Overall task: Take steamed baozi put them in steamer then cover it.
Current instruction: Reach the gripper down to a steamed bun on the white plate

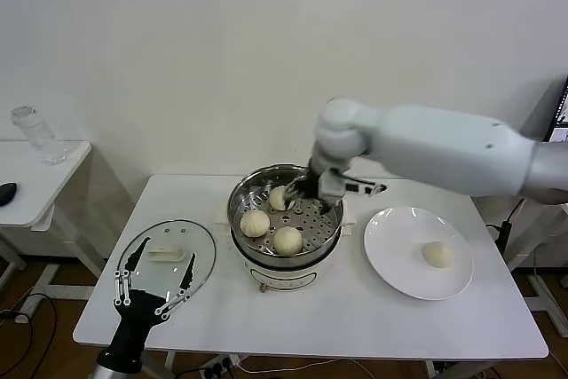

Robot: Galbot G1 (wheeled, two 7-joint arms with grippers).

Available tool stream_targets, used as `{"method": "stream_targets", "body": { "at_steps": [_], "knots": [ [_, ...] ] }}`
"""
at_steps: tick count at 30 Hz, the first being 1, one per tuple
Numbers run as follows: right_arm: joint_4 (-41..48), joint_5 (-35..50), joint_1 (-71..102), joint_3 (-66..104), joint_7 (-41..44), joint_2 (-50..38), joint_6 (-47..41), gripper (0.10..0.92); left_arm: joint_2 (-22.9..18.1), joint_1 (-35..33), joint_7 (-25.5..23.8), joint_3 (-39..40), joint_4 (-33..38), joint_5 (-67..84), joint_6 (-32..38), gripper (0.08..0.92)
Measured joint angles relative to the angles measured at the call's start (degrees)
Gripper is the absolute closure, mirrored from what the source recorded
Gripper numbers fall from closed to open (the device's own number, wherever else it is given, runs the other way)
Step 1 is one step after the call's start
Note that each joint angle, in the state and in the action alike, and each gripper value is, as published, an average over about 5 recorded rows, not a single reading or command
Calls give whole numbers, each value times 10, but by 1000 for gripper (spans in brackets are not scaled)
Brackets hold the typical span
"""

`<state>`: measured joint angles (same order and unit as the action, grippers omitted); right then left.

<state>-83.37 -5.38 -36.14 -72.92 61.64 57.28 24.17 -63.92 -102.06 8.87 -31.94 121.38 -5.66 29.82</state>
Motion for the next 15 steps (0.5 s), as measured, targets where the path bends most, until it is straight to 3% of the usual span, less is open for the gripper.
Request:
{"method": "stream_targets", "body": {
  "at_steps": [7, 15],
  "knots": [
    [68, 126, -2, 5, 17, -87, -122, 203, 3, -2, 0, 2, 4, -4, -3, 177],
    [156, 182, 34, 0, 24, -172, -190, 203, 8, -6, -1, 0, 6, -6, -3, 177]
  ]
}}
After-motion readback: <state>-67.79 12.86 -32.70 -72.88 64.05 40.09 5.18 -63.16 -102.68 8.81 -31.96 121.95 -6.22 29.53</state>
